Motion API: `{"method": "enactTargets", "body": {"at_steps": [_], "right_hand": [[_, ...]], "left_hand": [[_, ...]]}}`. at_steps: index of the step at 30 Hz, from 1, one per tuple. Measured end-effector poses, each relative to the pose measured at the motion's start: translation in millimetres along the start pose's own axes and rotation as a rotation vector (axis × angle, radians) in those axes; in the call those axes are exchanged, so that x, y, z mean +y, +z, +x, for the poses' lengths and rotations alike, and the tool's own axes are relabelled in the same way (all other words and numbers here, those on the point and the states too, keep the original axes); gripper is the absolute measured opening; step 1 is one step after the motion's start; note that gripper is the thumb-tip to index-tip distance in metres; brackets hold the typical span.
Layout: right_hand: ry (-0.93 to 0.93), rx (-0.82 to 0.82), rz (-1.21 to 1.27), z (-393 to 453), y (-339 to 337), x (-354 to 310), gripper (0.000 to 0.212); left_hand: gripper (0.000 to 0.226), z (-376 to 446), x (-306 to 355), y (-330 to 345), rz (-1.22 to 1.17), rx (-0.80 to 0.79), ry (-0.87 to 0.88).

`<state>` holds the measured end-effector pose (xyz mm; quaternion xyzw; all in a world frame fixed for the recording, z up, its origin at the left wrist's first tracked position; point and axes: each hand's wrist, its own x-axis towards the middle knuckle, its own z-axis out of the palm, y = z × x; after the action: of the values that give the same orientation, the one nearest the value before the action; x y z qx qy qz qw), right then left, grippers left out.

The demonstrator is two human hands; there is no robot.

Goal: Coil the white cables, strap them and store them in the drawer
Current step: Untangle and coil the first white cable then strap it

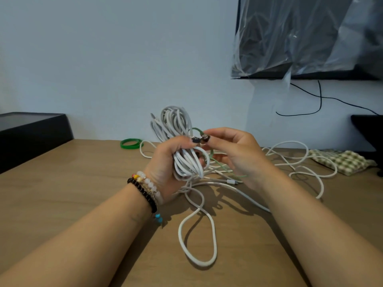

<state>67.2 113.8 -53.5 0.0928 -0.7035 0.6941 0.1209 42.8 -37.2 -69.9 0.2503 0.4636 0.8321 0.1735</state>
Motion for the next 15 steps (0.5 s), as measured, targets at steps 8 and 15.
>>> {"method": "enactTargets", "body": {"at_steps": [8,15], "right_hand": [[0.303,-0.222,0.440,-1,-21,-14,0.021],[0.244,-0.404,0.586,-6,-33,-18,0.025]], "left_hand": [[0.028,3,-7,-3,0.030,-0.014,-0.098],[0.029,2,-6,-3,0.006,-0.040,-0.141]]}}
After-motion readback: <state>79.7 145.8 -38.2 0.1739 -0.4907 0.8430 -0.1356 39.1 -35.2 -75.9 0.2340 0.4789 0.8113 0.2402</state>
